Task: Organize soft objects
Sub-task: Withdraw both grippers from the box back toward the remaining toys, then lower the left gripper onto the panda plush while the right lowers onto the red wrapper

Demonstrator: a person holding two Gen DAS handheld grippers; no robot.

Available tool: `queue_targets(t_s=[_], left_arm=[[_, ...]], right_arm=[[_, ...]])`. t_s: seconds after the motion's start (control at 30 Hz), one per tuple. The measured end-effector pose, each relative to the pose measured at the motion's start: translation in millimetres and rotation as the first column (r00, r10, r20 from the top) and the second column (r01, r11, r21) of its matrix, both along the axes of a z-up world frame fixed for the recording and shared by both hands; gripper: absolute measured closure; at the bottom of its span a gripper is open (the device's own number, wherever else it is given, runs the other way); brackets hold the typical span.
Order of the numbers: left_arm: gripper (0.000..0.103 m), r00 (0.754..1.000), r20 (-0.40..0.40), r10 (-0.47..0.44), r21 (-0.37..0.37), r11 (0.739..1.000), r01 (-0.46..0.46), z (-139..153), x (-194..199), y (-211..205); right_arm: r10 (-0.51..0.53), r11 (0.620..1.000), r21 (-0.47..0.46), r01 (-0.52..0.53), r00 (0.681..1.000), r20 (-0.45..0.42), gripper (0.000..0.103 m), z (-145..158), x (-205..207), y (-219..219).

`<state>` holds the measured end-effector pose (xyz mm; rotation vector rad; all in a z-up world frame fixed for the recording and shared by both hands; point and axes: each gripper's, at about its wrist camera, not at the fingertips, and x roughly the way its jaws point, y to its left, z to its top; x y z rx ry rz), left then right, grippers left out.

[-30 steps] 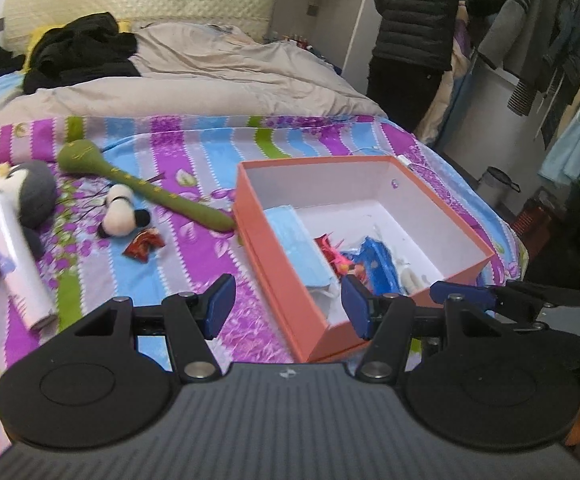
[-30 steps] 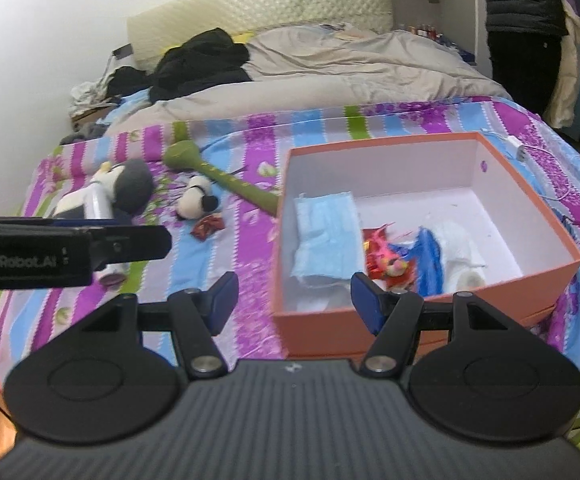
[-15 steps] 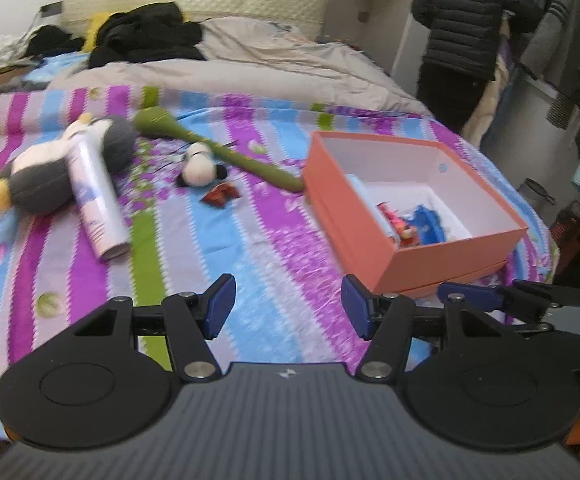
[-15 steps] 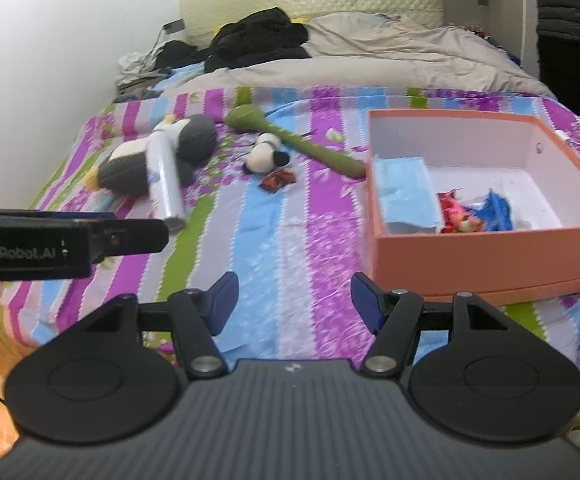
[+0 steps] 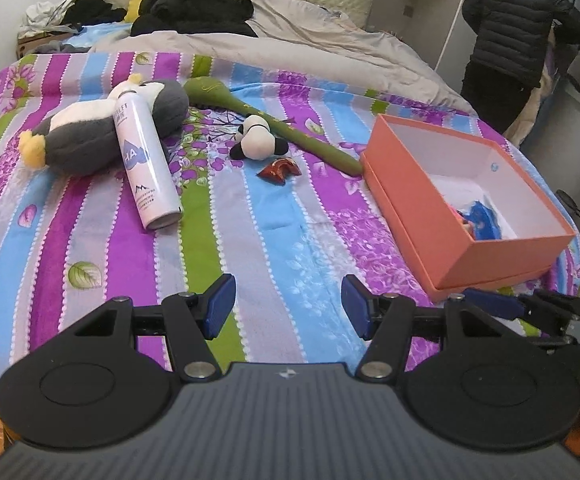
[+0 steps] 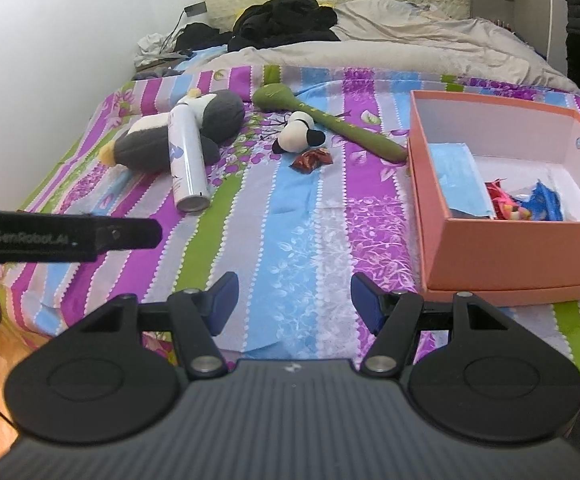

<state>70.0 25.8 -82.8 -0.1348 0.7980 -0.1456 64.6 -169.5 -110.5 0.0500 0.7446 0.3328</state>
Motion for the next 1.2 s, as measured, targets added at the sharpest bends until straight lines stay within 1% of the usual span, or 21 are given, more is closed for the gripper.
queue_targets(t_s=[0.13, 0.27, 0.47, 0.67, 0.77, 0.87, 0.93, 1.0, 1.2], left_arm=[[0.039, 1.000, -0.007, 0.005, 0.001, 1.000, -0.005, -5.9, 22.2, 3.0], [0.039, 1.000, -0.017, 0.007, 0.005, 1.000, -0.007, -14.6, 44.1, 6.0], [0.039, 0.999, -0.036, 0.007, 0.006, 1.000, -0.007, -27.5, 66.0, 13.4], [0.039, 0.998, -0.056, 0.013, -0.012, 1.000, -0.014, -46.2, 92.4, 22.8], [0.039, 0.998, -0.056, 0.011, -0.018, 1.000, -0.012, -51.5, 106.4, 27.5], [0.039, 0.999, -0.045, -0.025, -0.010, 1.000, 0.025, -55.1, 119.2, 29.3], [0.039, 0.998, -0.052, -0.019, 0.003, 1.000, 0.019, -58.6, 129.1, 31.2], [0.039, 0.999, -0.051, -0.016, 0.010, 1.000, 0.017, -61.7, 137.4, 32.5], [0.040, 0.998, -0.060, -0.021, -0.007, 1.000, 0.021, -69.1, 156.5, 35.2]], right_arm=[[0.005, 1.000, 0.006, -0.005, 1.000, -0.008, 0.038, -6.0, 14.0, 5.0], [0.012, 1.000, -0.002, -0.012, 1.000, 0.003, 0.038, -11.2, 25.1, 10.3], [0.007, 1.000, 0.003, -0.007, 1.000, 0.011, 0.038, -22.9, 38.8, 16.7], [0.024, 0.999, -0.022, -0.023, 0.999, 0.047, 0.038, -33.1, 55.6, 34.8], [0.027, 1.000, -0.009, -0.027, 0.998, 0.061, 0.038, -35.7, 64.9, 40.5], [0.026, 1.000, -0.014, -0.025, 0.997, 0.066, 0.038, -41.0, 73.4, 42.6], [0.016, 1.000, -0.026, -0.014, 0.998, 0.063, 0.039, -44.6, 78.6, 43.2], [0.002, 1.000, -0.009, -0.002, 0.998, 0.057, 0.039, -46.9, 83.3, 40.7], [-0.004, 1.000, -0.002, 0.004, 0.998, 0.065, 0.039, -52.5, 93.1, 39.6]])
